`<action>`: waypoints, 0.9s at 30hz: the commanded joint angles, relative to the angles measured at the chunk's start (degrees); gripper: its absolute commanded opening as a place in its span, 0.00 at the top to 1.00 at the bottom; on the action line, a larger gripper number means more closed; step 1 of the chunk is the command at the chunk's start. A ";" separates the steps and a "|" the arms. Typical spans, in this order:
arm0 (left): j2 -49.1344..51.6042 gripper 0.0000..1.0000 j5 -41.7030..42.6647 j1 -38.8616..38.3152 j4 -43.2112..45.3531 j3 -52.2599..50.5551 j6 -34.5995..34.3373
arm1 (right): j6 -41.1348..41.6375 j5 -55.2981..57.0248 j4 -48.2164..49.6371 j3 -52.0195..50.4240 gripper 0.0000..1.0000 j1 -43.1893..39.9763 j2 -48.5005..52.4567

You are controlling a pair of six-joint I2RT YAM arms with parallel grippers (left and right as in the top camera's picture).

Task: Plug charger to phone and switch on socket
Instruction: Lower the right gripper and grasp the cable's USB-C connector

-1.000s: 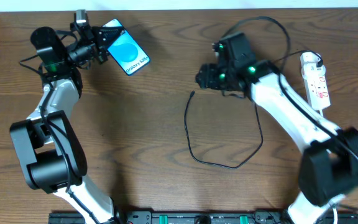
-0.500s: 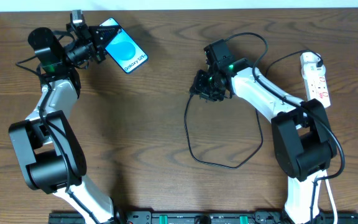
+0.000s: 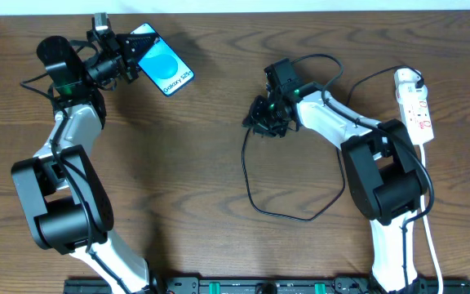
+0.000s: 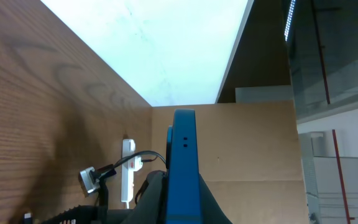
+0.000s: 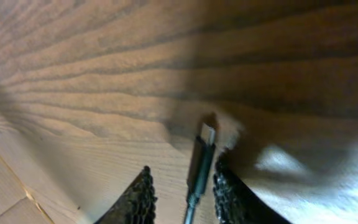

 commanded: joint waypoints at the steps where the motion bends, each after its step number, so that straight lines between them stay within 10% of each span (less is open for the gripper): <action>1: -0.46 0.93 0.00 0.17 0.46 0.96 -0.50 | 1.20 -0.76 0.87 0.74 0.75 0.63 2.27; 8: -0.46 0.93 0.37 0.17 0.48 0.96 -0.48 | -8.52 -1.79 4.22 0.74 0.99 0.66 2.78; 27: -0.46 0.93 5.97 0.20 0.72 0.96 -3.30 | -32.41 -37.66 13.25 0.81 0.99 -0.74 -8.70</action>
